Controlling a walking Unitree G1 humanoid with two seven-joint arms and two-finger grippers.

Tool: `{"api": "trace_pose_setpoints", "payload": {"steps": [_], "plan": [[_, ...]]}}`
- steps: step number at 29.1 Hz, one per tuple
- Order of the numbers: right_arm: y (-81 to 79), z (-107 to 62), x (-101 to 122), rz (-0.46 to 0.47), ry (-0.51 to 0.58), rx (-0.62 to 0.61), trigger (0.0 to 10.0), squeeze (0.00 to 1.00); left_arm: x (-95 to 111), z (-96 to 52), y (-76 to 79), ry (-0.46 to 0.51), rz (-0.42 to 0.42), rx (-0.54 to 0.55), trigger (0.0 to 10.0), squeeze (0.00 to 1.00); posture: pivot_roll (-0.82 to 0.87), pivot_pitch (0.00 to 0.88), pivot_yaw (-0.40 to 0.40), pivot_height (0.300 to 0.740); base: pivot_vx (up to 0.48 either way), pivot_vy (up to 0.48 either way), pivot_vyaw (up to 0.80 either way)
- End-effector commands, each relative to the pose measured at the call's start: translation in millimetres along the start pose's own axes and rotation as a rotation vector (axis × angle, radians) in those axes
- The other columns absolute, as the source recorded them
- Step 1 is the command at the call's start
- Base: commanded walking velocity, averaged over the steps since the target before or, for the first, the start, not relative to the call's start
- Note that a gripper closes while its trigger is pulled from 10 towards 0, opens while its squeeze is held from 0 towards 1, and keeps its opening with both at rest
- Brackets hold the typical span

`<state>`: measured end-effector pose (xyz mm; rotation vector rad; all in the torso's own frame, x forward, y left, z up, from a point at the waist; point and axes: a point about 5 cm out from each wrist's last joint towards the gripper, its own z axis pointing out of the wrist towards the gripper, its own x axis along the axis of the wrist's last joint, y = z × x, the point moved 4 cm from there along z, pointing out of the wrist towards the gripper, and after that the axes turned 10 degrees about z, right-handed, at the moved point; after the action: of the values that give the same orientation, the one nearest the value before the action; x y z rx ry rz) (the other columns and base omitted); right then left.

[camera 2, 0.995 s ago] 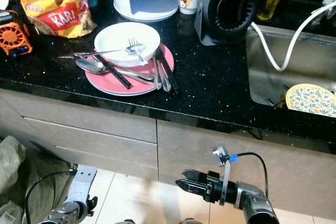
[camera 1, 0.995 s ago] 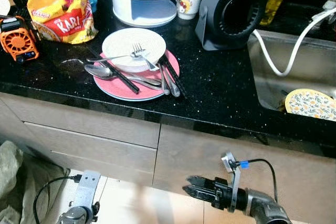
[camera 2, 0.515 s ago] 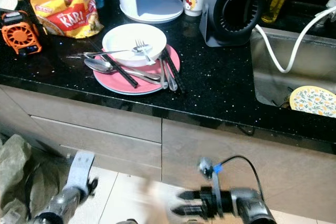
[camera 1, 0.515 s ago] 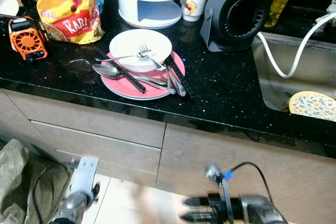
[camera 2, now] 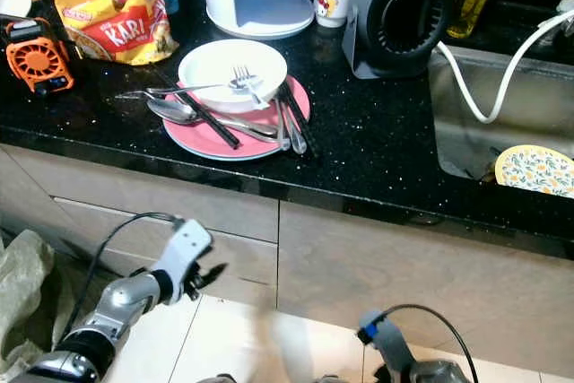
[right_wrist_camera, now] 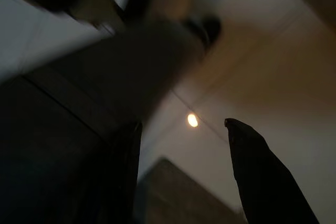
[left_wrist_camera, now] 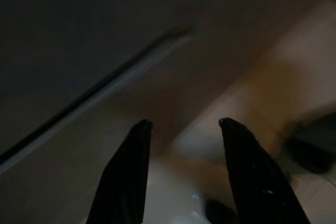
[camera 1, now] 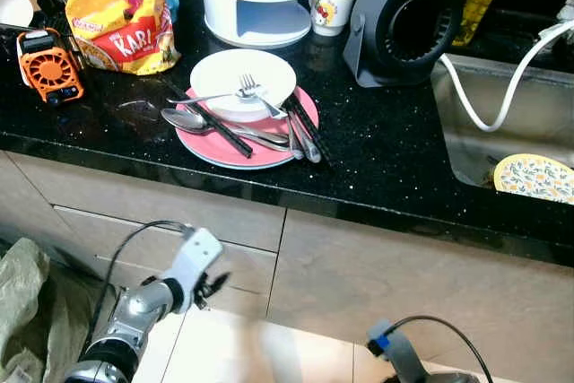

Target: Kitchen organization

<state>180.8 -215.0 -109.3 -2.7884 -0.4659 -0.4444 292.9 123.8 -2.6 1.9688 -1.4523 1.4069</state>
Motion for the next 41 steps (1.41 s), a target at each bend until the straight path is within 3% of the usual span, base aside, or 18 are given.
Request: {"api": "trace_pose_setpoints", "payload": {"steps": [1,4,7,8,10,11,13,14,17,18,21,23,24,28,33,36,38,41], "plan": [[0.8,2.7,-23,0.032,-0.066,-0.048,10.0,0.00,8,0.3,16.3,0.035,0.043,-0.144,10.0,0.00,0.04,0.116,-0.022,0.740,0.000,0.000,0.00],[0.0,4.4,-29,0.059,-0.075,-0.068,10.0,0.00,20,0.5,21.0,0.062,0.083,-0.215,10.0,0.00,0.04,0.118,-0.022,0.740,0.000,0.000,0.00],[-2.0,7.7,-39,0.101,-0.088,-0.110,10.0,0.00,51,-0.8,24.0,0.147,0.150,-0.311,10.0,0.00,0.04,0.119,-0.022,0.740,0.000,0.000,0.00],[-2.0,7.7,-39,0.101,-0.088,-0.110,10.0,0.00,51,-0.8,24.0,0.147,0.150,-0.311,10.0,0.00,0.04,0.119,-0.022,0.740,0.000,0.000,0.00],[-4.2,9.9,-50,0.108,-0.117,-0.149,10.0,0.00,86,-2.9,19.7,0.244,0.226,-0.332,10.0,0.00,0.03,0.119,-0.020,0.740,0.000,0.000,0.00],[-4.2,9.9,-50,0.108,-0.117,-0.149,10.0,0.00,86,-2.9,19.7,0.244,0.226,-0.332,10.0,0.00,0.03,0.119,-0.020,0.740,0.000,0.000,0.00],[-4.9,11.5,-57,0.128,-0.124,-0.198,10.0,0.00,130,-9.1,10.0,0.370,0.286,-0.303,10.0,0.00,0.03,0.122,-0.016,0.740,0.000,0.000,0.00],[-4.9,11.5,-57,0.128,-0.124,-0.198,10.0,0.00,130,-9.1,10.0,0.370,0.286,-0.303,10.0,0.00,0.03,0.122,-0.016,0.740,0.000,0.000,0.00],[-3.2,12.2,-61,0.165,-0.110,-0.263,10.0,0.00,185,-24.2,-4.6,0.542,0.339,-0.226,10.0,0.00,0.03,0.123,-0.016,0.740,0.000,0.000,0.00],[-3.2,12.2,-61,0.165,-0.110,-0.263,10.0,0.00,185,-24.2,-4.6,0.542,0.339,-0.226,10.0,0.00,0.03,0.123,-0.016,0.740,0.000,0.000,0.00],[5.0,9.8,-61,0.187,-0.088,-0.366,10.0,0.00,231,-42.4,-17.9,0.668,0.407,-0.130,10.0,0.00,0.03,0.125,-0.013,0.740,0.000,0.000,0.00],[7.7,8.7,-61,0.215,-0.073,-0.395,10.0,0.00,241,-47.3,-19.8,0.687,0.435,-0.111,10.0,0.00,0.03,0.125,-0.014,0.740,0.000,0.000,0.00],[7.7,8.7,-61,0.215,-0.073,-0.395,10.0,0.00,241,-47.3,-19.8,0.687,0.435,-0.111,10.0,0.00,0.03,0.125,-0.014,0.740,0.000,0.000,0.00],[21.4,1.7,-59,0.294,-0.020,-0.507,10.0,0.00,281,-72.3,-24.9,0.721,0.609,-0.023,10.0,0.00,0.03,0.124,-0.017,0.740,0.000,0.000,0.00],[22.4,1.1,-60,0.281,-0.024,-0.517,10.0,0.00,297,-85.4,-25.5,0.733,0.656,0.007,10.0,0.00,0.04,0.124,-0.020,0.740,0.000,0.000,0.00],[23.1,0.4,-62,0.266,-0.034,-0.523,10.0,0.00,300,-95.8,-40.7,0.621,0.771,0.098,10.0,0.00,0.04,0.120,-0.023,0.740,0.000,0.000,0.00],[23.2,0.3,-62,0.264,-0.035,-0.527,10.0,0.00,297,-97.4,-46.7,0.574,0.789,0.126,10.0,0.00,0.05,0.115,-0.021,0.740,0.000,0.000,0.00],[22.5,0.6,-63,0.254,-0.040,-0.534,10.0,0.00,279,-99.2,-68.6,0.410,0.823,0.220,10.0,0.00,0.05,0.113,-0.021,0.740,0.000,0.000,0.00]]}}
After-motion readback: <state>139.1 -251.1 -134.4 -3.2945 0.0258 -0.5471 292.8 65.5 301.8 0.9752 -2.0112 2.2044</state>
